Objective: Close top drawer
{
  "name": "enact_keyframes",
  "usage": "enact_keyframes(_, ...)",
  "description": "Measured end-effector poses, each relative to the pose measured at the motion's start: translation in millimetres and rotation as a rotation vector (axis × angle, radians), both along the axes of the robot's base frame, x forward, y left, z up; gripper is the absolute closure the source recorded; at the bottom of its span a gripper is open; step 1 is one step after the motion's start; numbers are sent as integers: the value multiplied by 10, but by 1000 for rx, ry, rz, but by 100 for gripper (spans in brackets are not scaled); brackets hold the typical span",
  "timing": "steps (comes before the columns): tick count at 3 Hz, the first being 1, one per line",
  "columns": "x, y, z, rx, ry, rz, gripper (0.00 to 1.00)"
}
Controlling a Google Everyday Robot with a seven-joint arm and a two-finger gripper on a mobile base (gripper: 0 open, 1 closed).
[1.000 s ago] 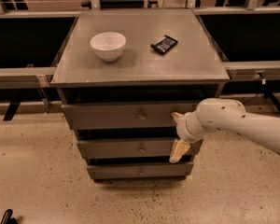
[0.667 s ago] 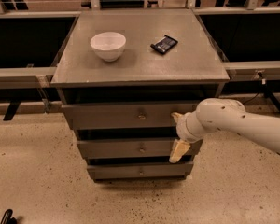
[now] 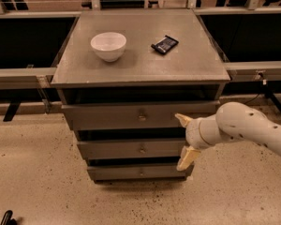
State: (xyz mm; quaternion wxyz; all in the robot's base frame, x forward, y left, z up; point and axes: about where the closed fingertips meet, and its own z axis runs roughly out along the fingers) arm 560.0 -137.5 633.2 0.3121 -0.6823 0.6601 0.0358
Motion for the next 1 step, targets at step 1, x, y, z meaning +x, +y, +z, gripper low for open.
enact_keyframes(1, -59, -84, 15, -19, -38, 45, 0)
